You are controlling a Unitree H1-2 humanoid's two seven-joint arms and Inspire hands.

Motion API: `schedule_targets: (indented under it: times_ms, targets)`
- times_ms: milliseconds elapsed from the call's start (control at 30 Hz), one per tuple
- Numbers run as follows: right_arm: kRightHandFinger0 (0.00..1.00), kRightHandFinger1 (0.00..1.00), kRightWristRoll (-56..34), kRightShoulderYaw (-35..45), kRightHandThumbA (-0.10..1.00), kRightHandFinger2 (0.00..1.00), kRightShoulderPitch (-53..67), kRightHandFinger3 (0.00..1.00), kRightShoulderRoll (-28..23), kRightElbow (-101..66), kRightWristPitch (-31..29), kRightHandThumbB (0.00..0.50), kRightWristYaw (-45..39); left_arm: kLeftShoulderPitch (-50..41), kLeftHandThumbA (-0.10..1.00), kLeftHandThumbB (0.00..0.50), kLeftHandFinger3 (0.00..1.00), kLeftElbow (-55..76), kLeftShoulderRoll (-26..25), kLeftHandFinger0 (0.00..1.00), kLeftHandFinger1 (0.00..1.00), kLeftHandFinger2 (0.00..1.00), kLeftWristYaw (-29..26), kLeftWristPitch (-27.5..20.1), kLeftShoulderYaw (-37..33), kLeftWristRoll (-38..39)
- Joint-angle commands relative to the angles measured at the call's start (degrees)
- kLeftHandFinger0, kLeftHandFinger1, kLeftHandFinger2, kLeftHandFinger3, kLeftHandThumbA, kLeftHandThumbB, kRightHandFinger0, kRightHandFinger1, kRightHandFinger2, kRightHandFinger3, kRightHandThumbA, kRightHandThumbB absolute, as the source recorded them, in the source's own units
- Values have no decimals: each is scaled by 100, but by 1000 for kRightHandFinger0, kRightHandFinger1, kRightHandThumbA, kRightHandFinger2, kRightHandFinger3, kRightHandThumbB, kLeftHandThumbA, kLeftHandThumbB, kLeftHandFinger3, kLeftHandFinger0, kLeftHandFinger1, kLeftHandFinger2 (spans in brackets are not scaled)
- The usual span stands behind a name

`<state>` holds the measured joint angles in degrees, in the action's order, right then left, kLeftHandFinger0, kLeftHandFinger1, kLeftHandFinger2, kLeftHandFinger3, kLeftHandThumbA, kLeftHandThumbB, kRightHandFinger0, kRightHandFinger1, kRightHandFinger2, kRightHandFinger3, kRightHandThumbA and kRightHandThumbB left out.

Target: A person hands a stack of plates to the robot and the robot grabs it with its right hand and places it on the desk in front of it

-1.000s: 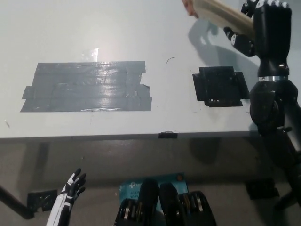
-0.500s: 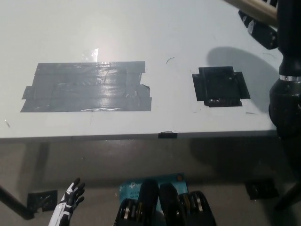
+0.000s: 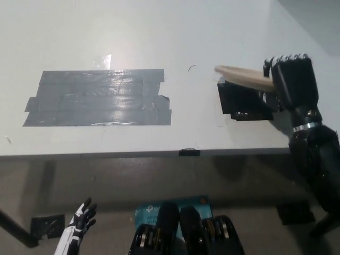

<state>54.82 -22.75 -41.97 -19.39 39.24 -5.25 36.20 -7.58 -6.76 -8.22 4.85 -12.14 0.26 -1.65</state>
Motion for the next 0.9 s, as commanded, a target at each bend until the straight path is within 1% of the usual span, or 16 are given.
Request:
schedule_targets:
  times_ms: [0,200,267,300,333,367,400,433,467,500,533,567,667,700,767,867]
  targets:
    - [0,0,292,-266,738,0,-638,0,-28,695,-137,19,668,42,1000,214,1000,184,-55,1000,1000,1000,20,14,-11,-23]
    - [0,0,431,-638,760,14,-778,51,-20,1189,40,3,671,84,1000,218,1000,182,-75,1000,1000,1000,52,33,-5,16]
    - [0,0,252,-577,792,72,-710,101,-39,936,170,58,172,95,1000,215,1000,173,-83,1000,1000,1000,55,15,-4,13]
    - [0,0,127,-522,797,85,-663,117,-50,761,212,67,-107,90,1000,214,1000,178,-85,1000,1000,1000,54,14,-5,7]
    - [0,16,5,-471,795,121,-602,183,-85,516,236,109,-404,92,1000,208,1000,165,-90,1000,1000,1000,54,-10,-6,0]
    - [19,50,-129,-418,787,195,-553,339,-117,286,232,170,-696,98,1000,208,1000,155,-90,1000,1000,1000,50,-24,-5,-5]
    - [336,412,-729,-242,790,566,-454,781,-175,-261,194,279,-1633,108,1000,208,1000,145,-87,1000,1000,1000,45,-22,-3,-5]
    - [592,712,-1028,-187,843,851,-417,1000,-219,-530,191,361,-2118,111,1000,208,1000,138,-87,1000,1000,1000,46,-26,-3,-3]
    - [1000,1000,-1595,-161,882,1000,-371,1000,-347,-1101,350,415,-3150,115,1000,205,1000,126,-93,1000,1000,1000,54,-31,-6,-3]
    - [1000,1000,-2060,-165,879,1000,-352,1000,-463,-1568,529,434,-3887,126,1000,206,1000,112,-96,1000,1000,1000,53,-36,-9,-14]
    - [1000,1000,-2345,-172,885,1000,-351,1000,-537,-1847,656,476,-4271,133,1000,209,1000,109,-95,1000,1000,1000,47,-37,-10,-24]
    - [1000,1000,-2735,-174,891,1000,-367,1000,-639,-2235,897,496,-4780,144,1000,209,1000,117,-91,1000,1000,1000,44,-27,-9,-25]
    - [1000,1000,-3923,-141,871,1000,-435,1000,-898,-3177,1467,500,-5757,146,1000,219,1000,161,-93,1000,1000,1000,51,45,4,0]
    - [1000,1000,-4248,-170,908,1000,-499,1000,-1031,-3438,1555,500,-6028,153,1000,213,1000,158,-95,1000,1000,1000,53,34,6,5]
    - [1000,1000,-5133,-197,893,1000,-669,1000,-1365,-4203,1990,500,-6619,175,1000,217,1000,120,-102,1000,1000,1000,54,-15,6,1]
    - [1000,1000,-5560,-189,880,1000,-797,1000,-1581,-4707,2264,500,-6920,197,1000,219,1000,120,-107,1000,1000,1000,39,-11,16,-14]
